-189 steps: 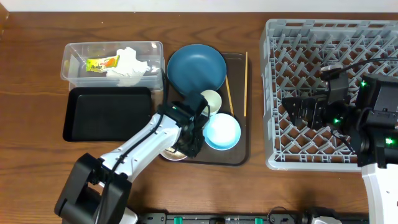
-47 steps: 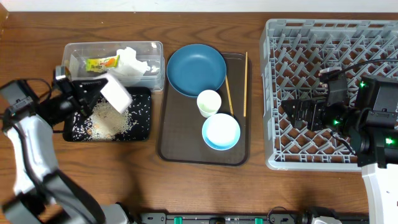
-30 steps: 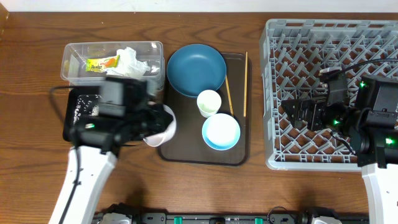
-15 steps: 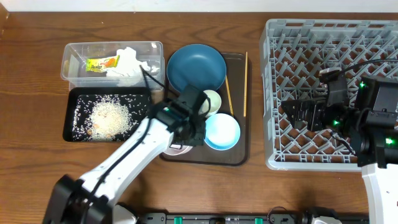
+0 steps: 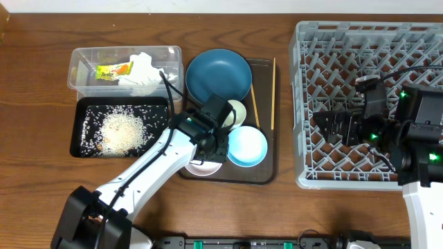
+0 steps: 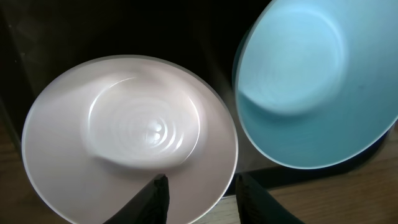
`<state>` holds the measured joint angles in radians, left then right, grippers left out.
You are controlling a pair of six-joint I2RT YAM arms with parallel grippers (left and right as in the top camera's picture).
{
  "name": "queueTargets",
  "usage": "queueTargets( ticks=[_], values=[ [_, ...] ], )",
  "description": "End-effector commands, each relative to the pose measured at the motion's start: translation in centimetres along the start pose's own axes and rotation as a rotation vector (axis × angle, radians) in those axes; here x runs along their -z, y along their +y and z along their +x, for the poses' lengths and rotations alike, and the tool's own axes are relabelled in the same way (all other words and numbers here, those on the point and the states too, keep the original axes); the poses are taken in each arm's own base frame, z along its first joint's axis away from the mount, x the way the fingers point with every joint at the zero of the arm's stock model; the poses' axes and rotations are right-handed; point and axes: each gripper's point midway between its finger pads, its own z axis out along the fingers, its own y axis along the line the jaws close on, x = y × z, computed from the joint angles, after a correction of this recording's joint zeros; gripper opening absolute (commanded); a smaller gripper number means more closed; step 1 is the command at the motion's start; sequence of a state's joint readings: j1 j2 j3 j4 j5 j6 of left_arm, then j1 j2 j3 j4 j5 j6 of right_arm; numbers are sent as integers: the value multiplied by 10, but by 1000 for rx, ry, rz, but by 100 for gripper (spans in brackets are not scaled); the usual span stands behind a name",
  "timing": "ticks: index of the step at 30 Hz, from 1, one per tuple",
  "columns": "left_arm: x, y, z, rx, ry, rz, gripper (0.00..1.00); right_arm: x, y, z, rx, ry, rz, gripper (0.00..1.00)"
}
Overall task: Sort waste into correct bins and load items into the dishwasher rack
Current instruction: 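Return the pink bowl to the brown tray and release it, then grasp the cream cup with the left gripper and lift it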
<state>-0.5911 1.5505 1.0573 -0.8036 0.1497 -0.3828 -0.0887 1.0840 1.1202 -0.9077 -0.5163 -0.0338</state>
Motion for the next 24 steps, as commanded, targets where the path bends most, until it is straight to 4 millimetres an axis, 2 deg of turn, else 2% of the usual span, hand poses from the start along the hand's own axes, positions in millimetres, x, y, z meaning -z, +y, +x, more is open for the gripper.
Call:
queueTargets(
  ticks=[1, 3, 9, 11, 13, 18, 24],
  values=[
    [11, -5, -14, -47, -52, 6, 42, 5, 3, -8, 19, -27, -3, 99],
    [19, -11, -27, -88, -102, 23, 46, 5, 3, -9, 21, -30, -2, 99],
    [38, -11, -80, -129, -301, 31, 68, 5, 3, -9, 20, -29, -3, 99],
    [39, -7, -93, -157, -337, 29, 70, 5, 3, -9, 20, -29, -2, 99],
    [35, 0, -100, -192, -345, 13, 70, 5, 3, -9, 19, -28, -2, 99],
    [8, 13, -106, -266, -299, -24, 70, 5, 3, -8, 18, -26, -2, 99],
    [-9, 9, -112, -286, -290, -9, 70, 5, 3, -8, 19, -26, -2, 99]
  ],
)
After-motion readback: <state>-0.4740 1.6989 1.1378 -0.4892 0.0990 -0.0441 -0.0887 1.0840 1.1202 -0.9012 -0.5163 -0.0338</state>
